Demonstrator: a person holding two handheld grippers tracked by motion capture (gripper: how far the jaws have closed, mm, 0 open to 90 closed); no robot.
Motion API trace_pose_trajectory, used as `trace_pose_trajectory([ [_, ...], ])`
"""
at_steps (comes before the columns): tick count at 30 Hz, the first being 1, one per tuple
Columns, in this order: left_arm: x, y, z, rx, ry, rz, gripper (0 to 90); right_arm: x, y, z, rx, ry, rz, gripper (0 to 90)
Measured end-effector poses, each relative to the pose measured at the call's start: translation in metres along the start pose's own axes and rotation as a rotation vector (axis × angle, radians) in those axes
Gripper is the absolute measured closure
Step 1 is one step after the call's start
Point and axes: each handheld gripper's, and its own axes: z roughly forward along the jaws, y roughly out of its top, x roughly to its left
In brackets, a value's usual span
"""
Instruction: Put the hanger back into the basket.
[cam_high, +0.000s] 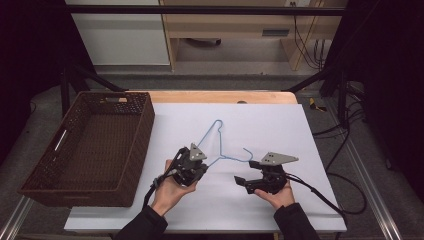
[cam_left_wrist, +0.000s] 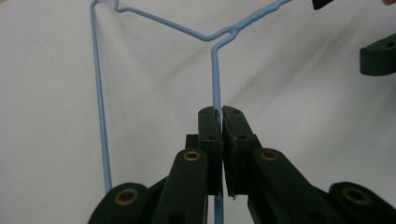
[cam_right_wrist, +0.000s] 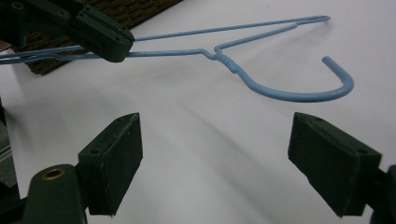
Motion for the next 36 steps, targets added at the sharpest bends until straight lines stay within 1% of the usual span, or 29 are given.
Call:
trace_pose_trajectory([
  [2, 0.0, 0.0, -0.001, -0.009, 0.004, 0.0, 87.2, -0.001, 0.0, 0.004, -0.002, 0.002, 0.01, 18.7],
  [7, 0.002, 0.0, -0.003, -0.005, 0.001, -0.002, 87.2, -0.004, 0.001, 0.015, -0.013, 0.006, 0.03, 20.9],
  [12, 0.001, 0.0, -0.002, -0.005, 0.003, -0.002, 87.2, -0.005, 0.005, 0.027, -0.038, 0.006, 0.039, 26.1],
  [14, 0.001, 0.0, -0.002, -0.005, 0.002, -0.002, 87.2, -0.006, 0.005, 0.031, -0.046, 0.009, 0.048, 30.0],
  [16, 0.001, 0.0, -0.002, -0.004, 0.003, -0.002, 87.2, -0.008, 0.005, 0.035, -0.053, 0.004, 0.048, 34.1],
  [18, 0.001, 0.0, -0.001, -0.003, 0.003, -0.002, 87.1, -0.01, 0.005, 0.038, -0.063, -0.004, 0.059, 38.3],
  [19, 0.001, 0.0, -0.001, 0.002, 0.001, -0.001, 87.2, -0.01, 0.005, 0.039, -0.068, -0.002, 0.072, 40.1],
  [20, 0.001, 0.0, -0.001, 0.002, 0.001, -0.001, 87.2, -0.01, 0.005, 0.039, -0.068, -0.002, 0.072, 40.1],
  [22, 0.001, 0.0, -0.001, 0.005, 0.0, 0.0, 87.1, -0.012, 0.006, 0.044, -0.082, 0.006, 0.078, 44.7],
  [23, 0.001, 0.0, -0.001, 0.005, 0.0, 0.0, 87.2, -0.012, 0.006, 0.044, -0.082, 0.006, 0.078, 44.7],
  [24, 0.001, 0.0, 0.0, 0.004, 0.0, -0.001, 87.2, -0.013, 0.006, 0.047, -0.086, 0.005, 0.077, 47.5],
  [27, 0.0, -0.001, 0.001, 0.011, 0.002, 0.001, 87.2, -0.014, 0.006, 0.049, -0.099, 0.005, 0.086, 52.1],
  [28, -0.001, -0.001, 0.002, 0.006, 0.003, -0.001, 87.1, -0.014, 0.006, 0.05, -0.106, 0.005, 0.088, 53.5],
  [31, -0.002, -0.001, 0.003, 0.017, -0.001, 0.002, 87.2, -0.015, 0.007, 0.05, -0.115, 0.018, 0.097, 57.2],
  [36, -0.002, -0.002, 0.005, 0.017, 0.002, 0.003, 87.1, -0.016, 0.007, 0.052, -0.125, 0.033, 0.096, 66.9],
])
